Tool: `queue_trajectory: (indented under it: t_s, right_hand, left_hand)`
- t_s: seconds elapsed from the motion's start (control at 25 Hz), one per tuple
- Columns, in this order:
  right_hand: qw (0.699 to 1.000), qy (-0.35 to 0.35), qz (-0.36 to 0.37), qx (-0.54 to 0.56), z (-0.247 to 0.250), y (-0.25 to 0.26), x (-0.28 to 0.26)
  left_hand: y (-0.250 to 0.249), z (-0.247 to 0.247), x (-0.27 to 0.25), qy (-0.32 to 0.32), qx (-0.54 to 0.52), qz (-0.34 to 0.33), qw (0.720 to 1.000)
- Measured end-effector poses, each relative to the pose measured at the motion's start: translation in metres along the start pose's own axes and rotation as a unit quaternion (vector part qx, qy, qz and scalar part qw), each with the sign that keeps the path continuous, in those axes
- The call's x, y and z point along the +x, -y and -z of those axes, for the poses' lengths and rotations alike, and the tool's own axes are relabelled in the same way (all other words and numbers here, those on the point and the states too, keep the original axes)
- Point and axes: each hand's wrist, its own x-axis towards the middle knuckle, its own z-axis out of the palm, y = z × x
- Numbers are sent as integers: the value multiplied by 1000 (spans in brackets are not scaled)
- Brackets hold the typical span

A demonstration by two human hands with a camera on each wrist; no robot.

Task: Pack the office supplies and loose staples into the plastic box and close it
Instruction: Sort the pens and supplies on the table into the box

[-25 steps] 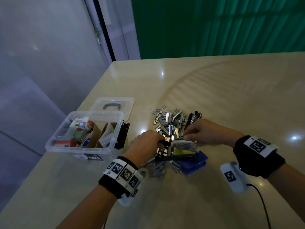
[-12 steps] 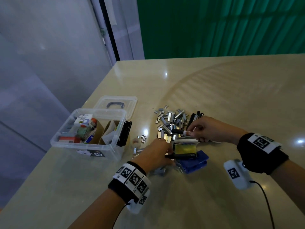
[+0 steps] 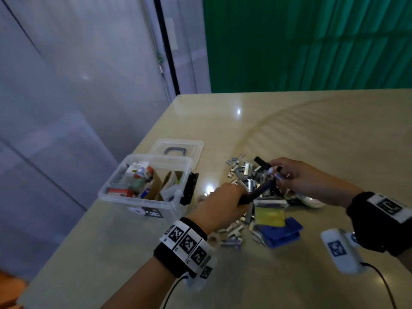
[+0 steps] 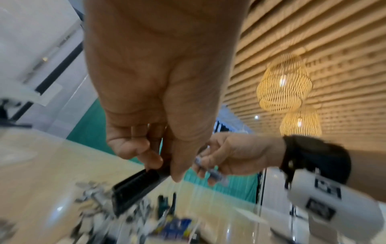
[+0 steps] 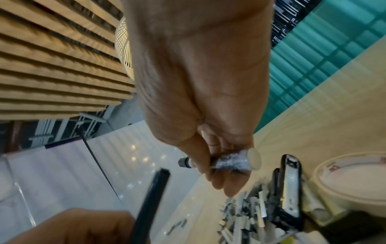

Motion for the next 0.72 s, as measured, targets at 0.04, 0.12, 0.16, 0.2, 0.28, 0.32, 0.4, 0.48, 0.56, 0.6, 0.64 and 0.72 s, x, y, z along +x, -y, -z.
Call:
queue_trajectory:
  t_s: [0.04,0.12,0.16,0.2,0.28,0.32,0.4,0.48,0.56,0.6,0.64,0.72]
  right_hand:
    - [1000,2,0,16,-2,9,1]
    - [999,6,0,46,-13,32,6]
    - [998,10,5,69,-23,46,11]
    - [995,17,10,94,-34,60,16]
    - [989,44,28,137,-58,86,27]
    - [985,60,39,159,-71,97,33]
    - [978,76,55,189,-95,117,46]
    - [976,58,72,196,-116,136,56]
    - [973,16,83,213,-134,149,66]
    - [970,-8,83,227,-142,151,70]
    - [967,-33,81,240,-149,154,75]
    - [966,-89,75,231,-161,155,85]
  left_hand:
    - [0,18,-6,-21,-27,3,999]
    - [9,51,-12,-57,-79,19,995]
    - [17,67,-15,-71,-94,36,992]
    - [25,80,-19,-83,-103,56,990]
    - [49,99,-26,-109,-122,93,982]
    - [63,106,-29,-117,-135,111,978]
    - [89,117,-37,-120,-147,138,972]
    - [106,126,-44,-104,-144,141,974]
    - [116,131,-48,-73,-155,136,976]
    - [118,131,-48,-60,-158,133,977]
    - [125,130,-47,-49,-155,129,978]
    - [138,129,-41,-31,-134,113,984]
